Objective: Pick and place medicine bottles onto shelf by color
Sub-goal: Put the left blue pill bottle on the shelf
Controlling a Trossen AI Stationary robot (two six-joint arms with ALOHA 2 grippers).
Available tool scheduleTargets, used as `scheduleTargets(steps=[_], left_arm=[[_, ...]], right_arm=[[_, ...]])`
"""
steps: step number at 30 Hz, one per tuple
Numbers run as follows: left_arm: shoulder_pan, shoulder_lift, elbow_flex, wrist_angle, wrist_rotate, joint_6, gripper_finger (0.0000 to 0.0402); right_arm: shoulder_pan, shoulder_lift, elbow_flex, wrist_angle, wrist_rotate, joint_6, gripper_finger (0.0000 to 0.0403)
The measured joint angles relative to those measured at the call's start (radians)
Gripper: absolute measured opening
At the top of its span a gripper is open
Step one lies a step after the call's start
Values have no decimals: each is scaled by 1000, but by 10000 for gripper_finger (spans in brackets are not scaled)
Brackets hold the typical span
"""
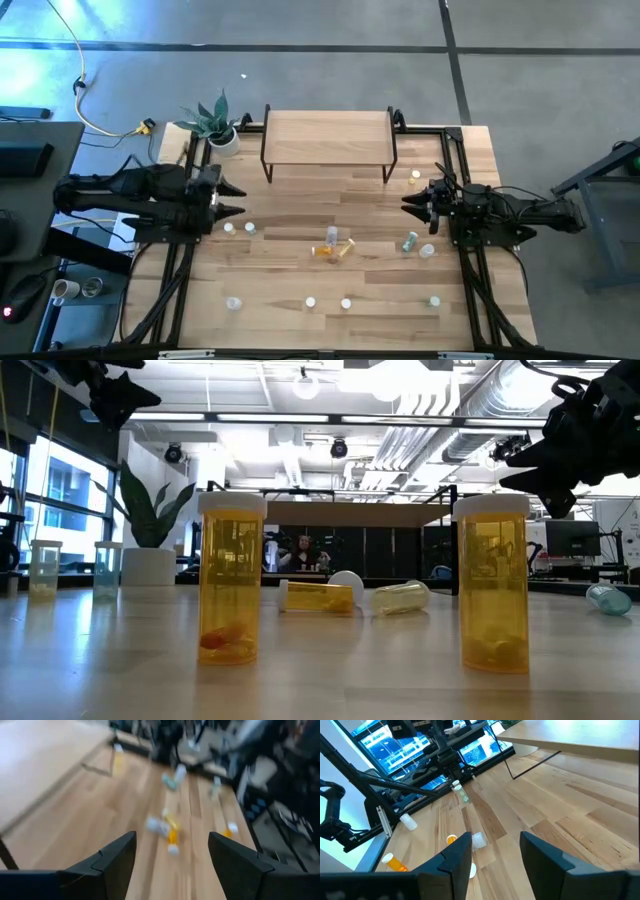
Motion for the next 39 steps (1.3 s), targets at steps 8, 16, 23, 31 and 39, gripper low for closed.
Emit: scheduleTargets(steps=[8,16,23,31,39], left_arm=[[0,176,55,-142,75,22,239],[0,305,55,-204,56,26,239],[0,397,55,-217,13,55,239],[-14,500,55,-251,-6,68,239],[-56,608,55,-252,-29,69,239]], right_arm=[[0,0,0,0,0,0,158],[0,0,0,0,0,0,158],[0,0,0,0,0,0,158],[0,0,0,0,0,0,158],[0,0,0,0,0,0,158]])
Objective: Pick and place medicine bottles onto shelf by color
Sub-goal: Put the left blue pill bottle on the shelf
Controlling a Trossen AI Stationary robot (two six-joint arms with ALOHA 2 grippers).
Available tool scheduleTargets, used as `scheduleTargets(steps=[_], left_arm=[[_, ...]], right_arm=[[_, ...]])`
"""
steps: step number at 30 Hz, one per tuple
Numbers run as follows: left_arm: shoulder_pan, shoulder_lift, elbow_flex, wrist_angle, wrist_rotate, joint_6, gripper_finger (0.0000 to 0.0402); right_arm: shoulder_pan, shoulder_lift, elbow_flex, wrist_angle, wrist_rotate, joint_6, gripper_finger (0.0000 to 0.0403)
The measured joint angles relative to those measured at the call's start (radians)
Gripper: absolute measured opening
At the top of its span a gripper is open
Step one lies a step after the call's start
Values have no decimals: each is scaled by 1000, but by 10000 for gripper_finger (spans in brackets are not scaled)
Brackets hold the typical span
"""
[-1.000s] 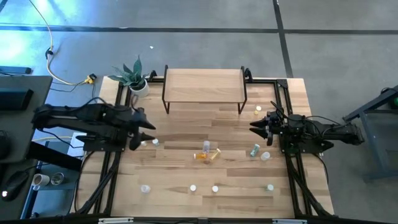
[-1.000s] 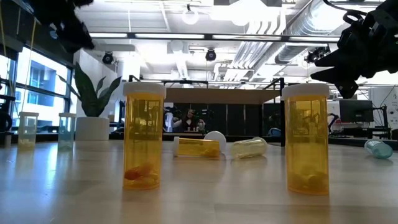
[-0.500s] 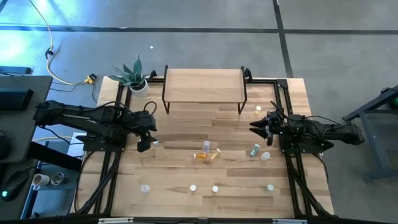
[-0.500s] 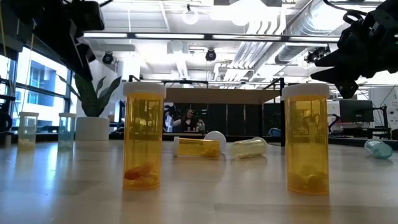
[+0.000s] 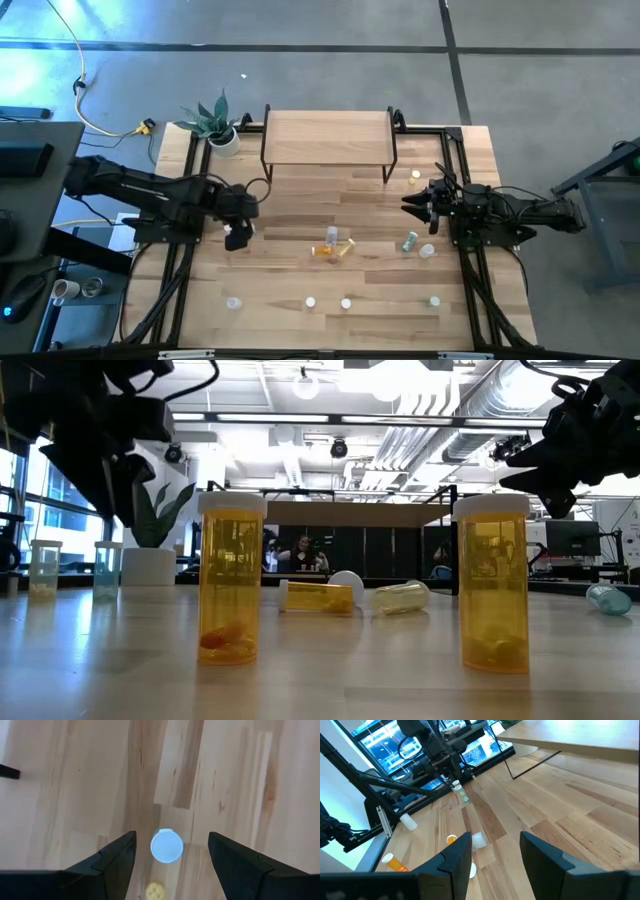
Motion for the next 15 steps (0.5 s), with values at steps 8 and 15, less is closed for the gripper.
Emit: scheduleTargets(steps=[8,15], left_arm=[[-24,89,0,0,-52,-23,239],[-25,137,0,2,-62,-27,239]], right_arm=[[0,0,0,0,0,0,158],[0,0,0,0,0,0,158]])
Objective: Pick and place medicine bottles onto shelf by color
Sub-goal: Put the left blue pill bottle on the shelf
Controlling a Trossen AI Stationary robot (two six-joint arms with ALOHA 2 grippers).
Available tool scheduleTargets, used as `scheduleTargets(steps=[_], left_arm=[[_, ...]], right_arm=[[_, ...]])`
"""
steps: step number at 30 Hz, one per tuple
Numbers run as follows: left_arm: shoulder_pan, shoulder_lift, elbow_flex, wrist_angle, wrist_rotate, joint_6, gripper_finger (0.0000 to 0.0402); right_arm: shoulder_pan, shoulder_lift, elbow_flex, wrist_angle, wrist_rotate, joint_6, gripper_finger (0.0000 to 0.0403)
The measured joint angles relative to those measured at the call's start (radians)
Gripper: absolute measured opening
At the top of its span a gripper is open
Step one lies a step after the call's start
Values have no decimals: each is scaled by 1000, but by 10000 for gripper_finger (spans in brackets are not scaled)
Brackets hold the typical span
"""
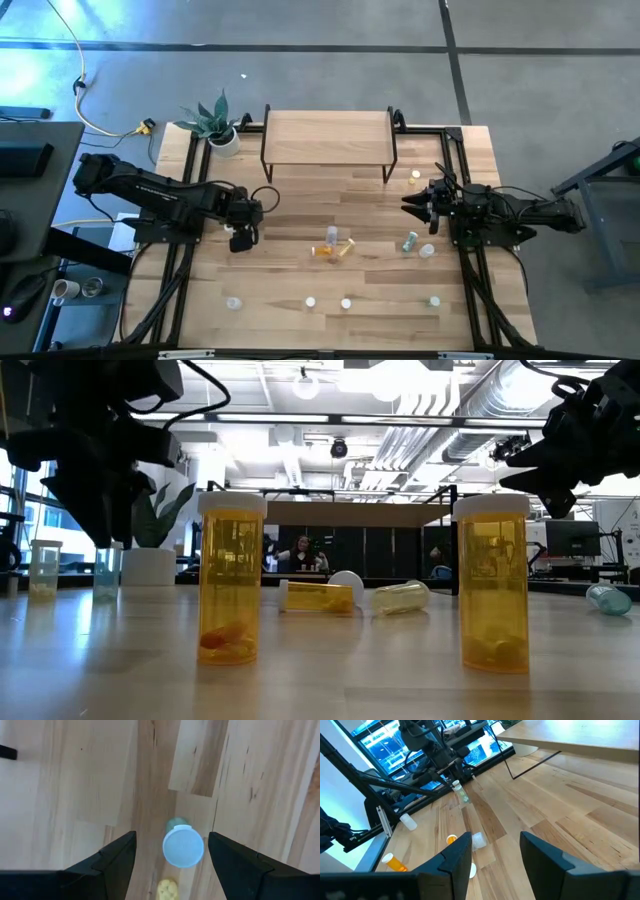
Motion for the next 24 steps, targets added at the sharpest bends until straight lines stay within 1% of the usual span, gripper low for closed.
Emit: scheduleTargets(steps=[8,11,24], left_arm=[[0,33,0,3,-3,0,239],[0,35,0,4,-4,0,231],[0,35,0,8,-8,18,133]], right_arm=[[0,0,0,0,0,0,158],[0,0,0,0,0,0,158],[0,0,0,0,0,0,158]])
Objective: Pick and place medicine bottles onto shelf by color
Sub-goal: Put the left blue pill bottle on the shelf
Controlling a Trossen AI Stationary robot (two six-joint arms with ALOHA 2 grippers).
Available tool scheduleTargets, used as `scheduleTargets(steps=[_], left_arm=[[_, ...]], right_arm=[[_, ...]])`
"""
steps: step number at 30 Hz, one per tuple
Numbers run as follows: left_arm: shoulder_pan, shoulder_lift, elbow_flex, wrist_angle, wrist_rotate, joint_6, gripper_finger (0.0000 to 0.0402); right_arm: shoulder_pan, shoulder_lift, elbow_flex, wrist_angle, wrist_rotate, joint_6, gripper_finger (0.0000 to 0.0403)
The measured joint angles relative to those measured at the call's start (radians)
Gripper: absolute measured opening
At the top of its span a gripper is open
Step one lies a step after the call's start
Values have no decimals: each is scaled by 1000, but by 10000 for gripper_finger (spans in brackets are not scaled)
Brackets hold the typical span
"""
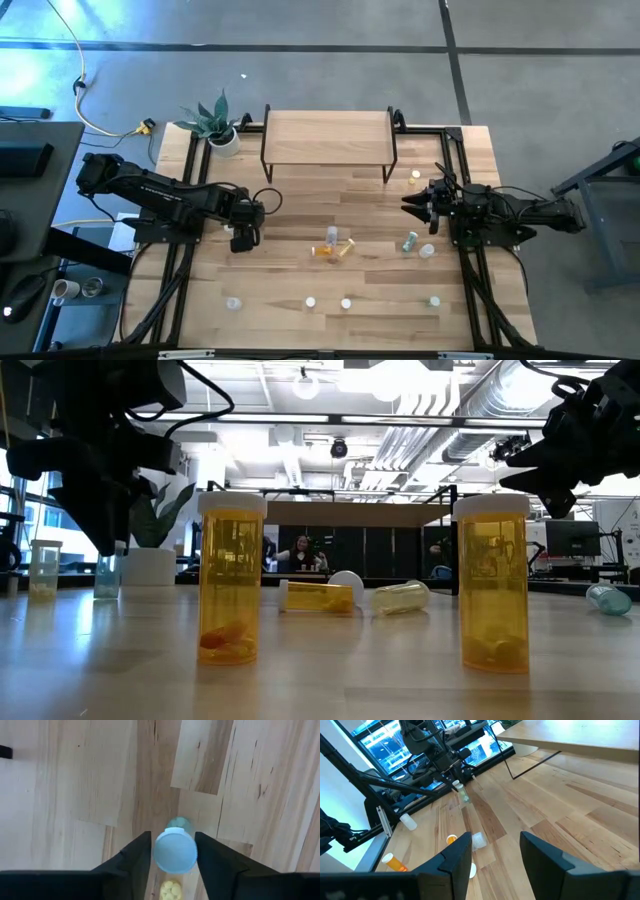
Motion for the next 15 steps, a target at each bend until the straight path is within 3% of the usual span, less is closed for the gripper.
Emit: scheduleTargets(steps=[5,15], left_arm=[[0,0,0,0,0,1,111],[1,0,17,-6,35,-10,116]], right_arm=[[0,0,0,0,0,0,158],[0,0,0,0,0,0,158]])
